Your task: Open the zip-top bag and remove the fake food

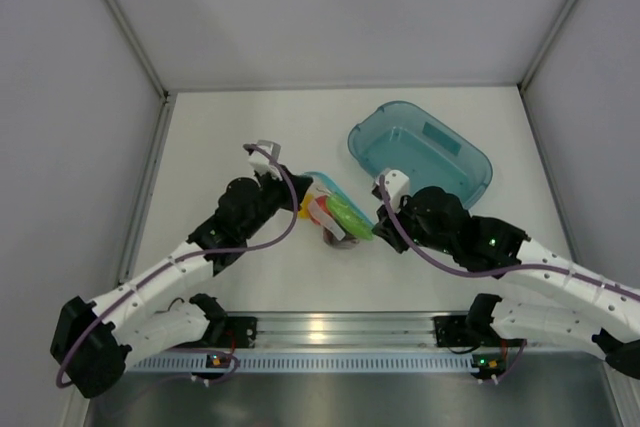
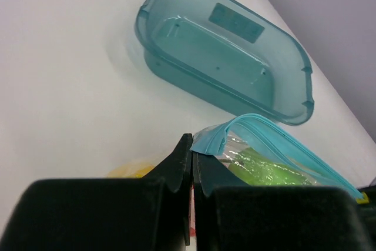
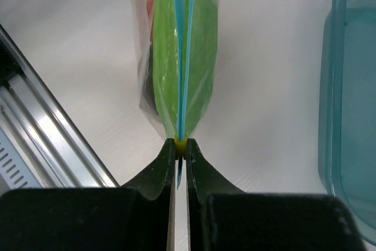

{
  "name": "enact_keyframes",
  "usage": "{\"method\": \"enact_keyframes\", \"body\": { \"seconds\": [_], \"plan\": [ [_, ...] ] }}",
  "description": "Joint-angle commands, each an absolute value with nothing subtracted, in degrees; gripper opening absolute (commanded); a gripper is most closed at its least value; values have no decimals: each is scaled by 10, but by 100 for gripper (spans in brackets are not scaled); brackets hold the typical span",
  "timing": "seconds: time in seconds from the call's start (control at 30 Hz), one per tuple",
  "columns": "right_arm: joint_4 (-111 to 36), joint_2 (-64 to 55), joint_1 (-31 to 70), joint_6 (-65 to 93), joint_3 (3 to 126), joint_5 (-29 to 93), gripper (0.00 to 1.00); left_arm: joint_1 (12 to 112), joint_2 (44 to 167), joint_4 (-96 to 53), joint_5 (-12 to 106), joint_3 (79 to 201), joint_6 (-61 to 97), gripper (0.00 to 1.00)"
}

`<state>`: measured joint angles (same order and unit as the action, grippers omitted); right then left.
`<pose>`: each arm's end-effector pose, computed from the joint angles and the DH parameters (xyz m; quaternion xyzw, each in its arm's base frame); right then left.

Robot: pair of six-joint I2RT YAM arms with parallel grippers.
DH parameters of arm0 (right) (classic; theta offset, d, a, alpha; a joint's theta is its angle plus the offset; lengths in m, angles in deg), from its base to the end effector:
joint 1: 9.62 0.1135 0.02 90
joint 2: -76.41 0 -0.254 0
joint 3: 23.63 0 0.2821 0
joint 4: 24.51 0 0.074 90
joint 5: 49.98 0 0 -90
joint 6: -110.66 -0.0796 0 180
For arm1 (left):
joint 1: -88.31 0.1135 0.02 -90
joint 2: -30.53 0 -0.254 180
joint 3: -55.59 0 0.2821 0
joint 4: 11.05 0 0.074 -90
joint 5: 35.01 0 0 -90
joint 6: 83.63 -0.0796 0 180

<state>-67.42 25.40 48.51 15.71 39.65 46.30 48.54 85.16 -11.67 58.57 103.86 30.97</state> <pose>0.1487 0.2227 0.2928 -0.3640 0.7879 0.2181 0.4463 0.2381 -0.1917 0.2707 0.0783 0.7447 -0.3330 0.5731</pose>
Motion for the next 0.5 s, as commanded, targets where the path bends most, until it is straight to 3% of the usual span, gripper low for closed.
{"method": "enact_keyframes", "body": {
  "seconds": [0.0,0.17,0.3,0.47],
  "plan": [
    [-742,266,494,145,391,425,0,502,870,-115,680,1055,333,0],
    [-740,266,495,145,380,403,1,505,895,-115,648,1064,335,0],
    [-728,263,496,141,376,389,12,509,907,-86,584,1053,326,0],
    [-706,259,496,129,369,397,17,517,916,14,389,1021,300,0]
  ]
}}
